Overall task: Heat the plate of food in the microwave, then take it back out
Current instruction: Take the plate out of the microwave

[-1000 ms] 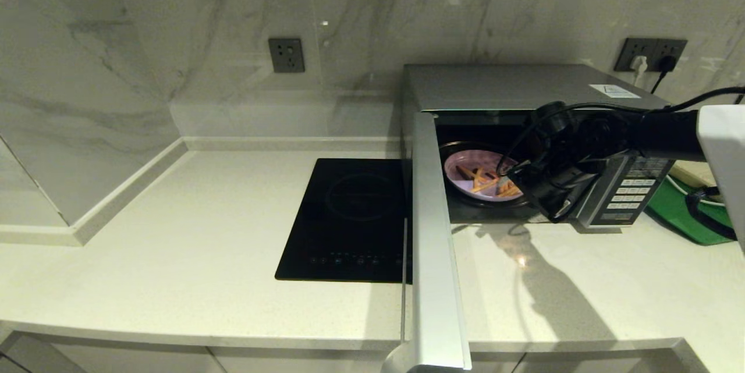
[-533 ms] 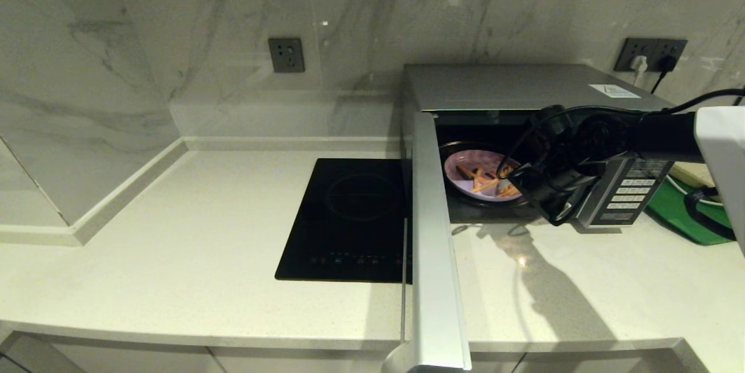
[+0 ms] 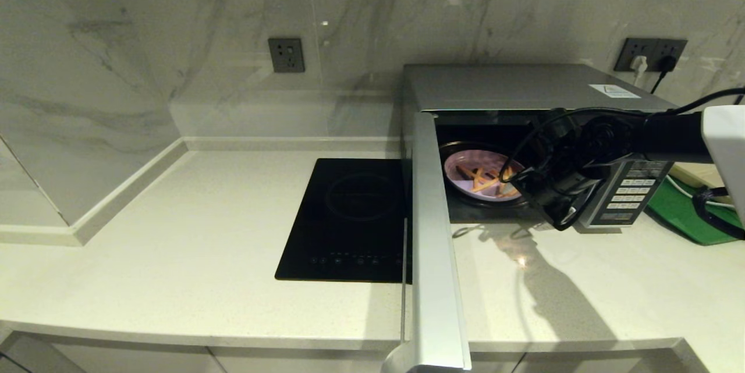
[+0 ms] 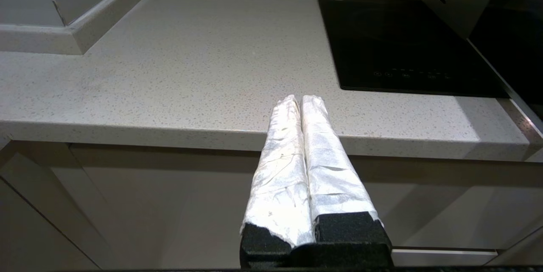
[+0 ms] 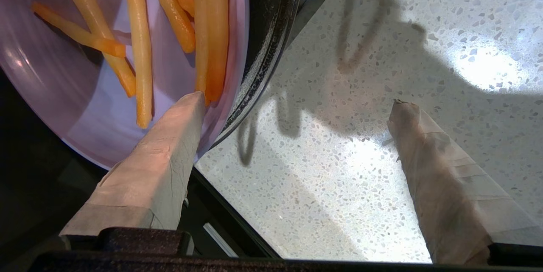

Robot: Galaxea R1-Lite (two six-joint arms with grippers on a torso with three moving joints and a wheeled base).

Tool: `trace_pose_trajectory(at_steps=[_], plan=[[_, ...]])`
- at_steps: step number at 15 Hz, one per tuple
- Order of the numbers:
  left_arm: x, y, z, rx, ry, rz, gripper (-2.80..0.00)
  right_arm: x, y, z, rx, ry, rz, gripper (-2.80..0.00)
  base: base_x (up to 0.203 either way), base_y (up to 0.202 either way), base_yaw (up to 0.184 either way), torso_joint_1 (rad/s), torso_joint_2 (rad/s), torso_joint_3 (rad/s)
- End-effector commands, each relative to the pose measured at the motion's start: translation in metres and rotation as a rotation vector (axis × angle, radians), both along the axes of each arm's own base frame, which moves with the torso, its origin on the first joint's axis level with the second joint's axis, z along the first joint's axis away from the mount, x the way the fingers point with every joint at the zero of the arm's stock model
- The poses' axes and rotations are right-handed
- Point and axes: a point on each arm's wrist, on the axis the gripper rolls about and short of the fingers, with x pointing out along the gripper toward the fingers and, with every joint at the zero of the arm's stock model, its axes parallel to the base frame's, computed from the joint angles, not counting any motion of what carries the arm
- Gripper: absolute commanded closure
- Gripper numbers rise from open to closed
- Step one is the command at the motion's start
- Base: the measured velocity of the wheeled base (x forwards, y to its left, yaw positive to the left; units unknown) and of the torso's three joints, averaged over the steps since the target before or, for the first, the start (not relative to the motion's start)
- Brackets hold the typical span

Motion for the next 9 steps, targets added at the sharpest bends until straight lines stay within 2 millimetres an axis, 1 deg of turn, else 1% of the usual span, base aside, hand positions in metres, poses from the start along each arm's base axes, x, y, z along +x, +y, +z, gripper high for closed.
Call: trace_pose_trajectory(at_steps=[1,9], plan=[[0.0,0.0,0.0,-0.001,0.0,0.001,0.0,-0.0015,-0.0001,0.0004,0.003,0.004,-0.007,-2.8,0.0,0.0,0.0,0.0,0.0,0.0],[0.0,0.0,0.0,-0.001,0.0,0.001,0.0,-0.0012,0.0006,-0.0013,0.003,0.008,-0.005,-2.8,0.0,0.0,0.0,0.0,0.0,0.0]])
